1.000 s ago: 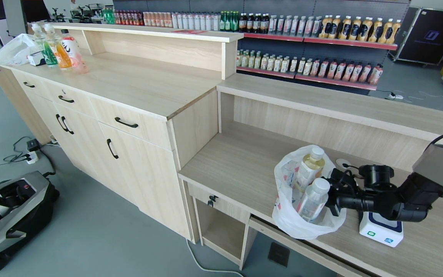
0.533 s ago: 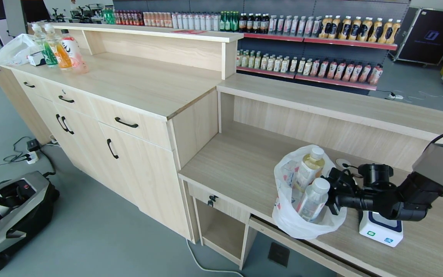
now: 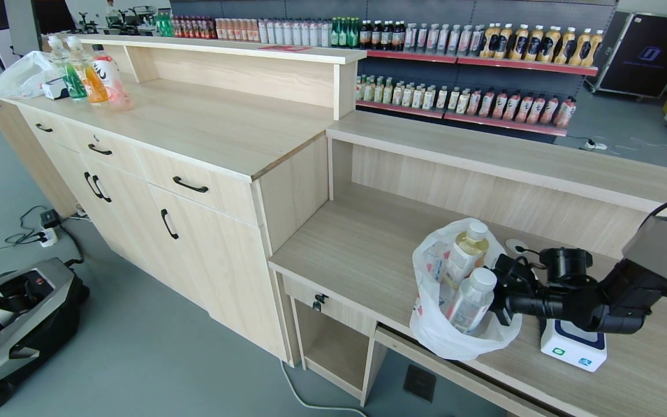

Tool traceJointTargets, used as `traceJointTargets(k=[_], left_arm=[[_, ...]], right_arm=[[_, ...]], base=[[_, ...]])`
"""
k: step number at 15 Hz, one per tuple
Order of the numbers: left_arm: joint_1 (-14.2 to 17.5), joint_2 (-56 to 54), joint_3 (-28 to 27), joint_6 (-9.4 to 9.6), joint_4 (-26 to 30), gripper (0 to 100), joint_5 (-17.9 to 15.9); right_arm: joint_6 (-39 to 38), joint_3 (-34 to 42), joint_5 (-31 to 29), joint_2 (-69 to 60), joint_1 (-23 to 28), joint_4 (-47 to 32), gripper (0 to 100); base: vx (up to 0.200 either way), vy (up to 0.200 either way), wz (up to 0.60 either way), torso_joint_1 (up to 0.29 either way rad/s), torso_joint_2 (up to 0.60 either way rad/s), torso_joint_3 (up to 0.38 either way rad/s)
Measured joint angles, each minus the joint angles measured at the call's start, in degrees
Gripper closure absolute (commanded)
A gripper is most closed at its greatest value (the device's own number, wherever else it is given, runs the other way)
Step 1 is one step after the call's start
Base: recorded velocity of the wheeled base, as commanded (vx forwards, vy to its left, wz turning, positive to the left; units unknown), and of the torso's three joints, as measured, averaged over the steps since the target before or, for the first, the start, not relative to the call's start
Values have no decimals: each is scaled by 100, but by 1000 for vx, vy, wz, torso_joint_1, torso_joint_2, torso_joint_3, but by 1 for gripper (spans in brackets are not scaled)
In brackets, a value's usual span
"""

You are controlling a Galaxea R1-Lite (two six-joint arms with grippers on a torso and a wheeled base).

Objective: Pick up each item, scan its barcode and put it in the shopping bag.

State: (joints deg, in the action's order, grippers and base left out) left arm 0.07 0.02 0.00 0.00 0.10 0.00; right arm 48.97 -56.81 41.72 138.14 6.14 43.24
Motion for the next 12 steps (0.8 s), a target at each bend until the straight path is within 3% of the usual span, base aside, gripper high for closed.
traceJointTargets(k=[9,10,12], left_arm=[[0,0,0,0,0,0,0],[0,0,0,0,-2,0,0],[0,0,0,0,0,0,0]], right_arm=[[119,-38,-20,52,-59,-13,100],[117,-46,-17,55,-59,-18,0],[106,-105,-22,66,-80,-30,0]], base=[[0,0,0,0,0,0],[0,0,0,0,0,0],[0,0,0,0,0,0]])
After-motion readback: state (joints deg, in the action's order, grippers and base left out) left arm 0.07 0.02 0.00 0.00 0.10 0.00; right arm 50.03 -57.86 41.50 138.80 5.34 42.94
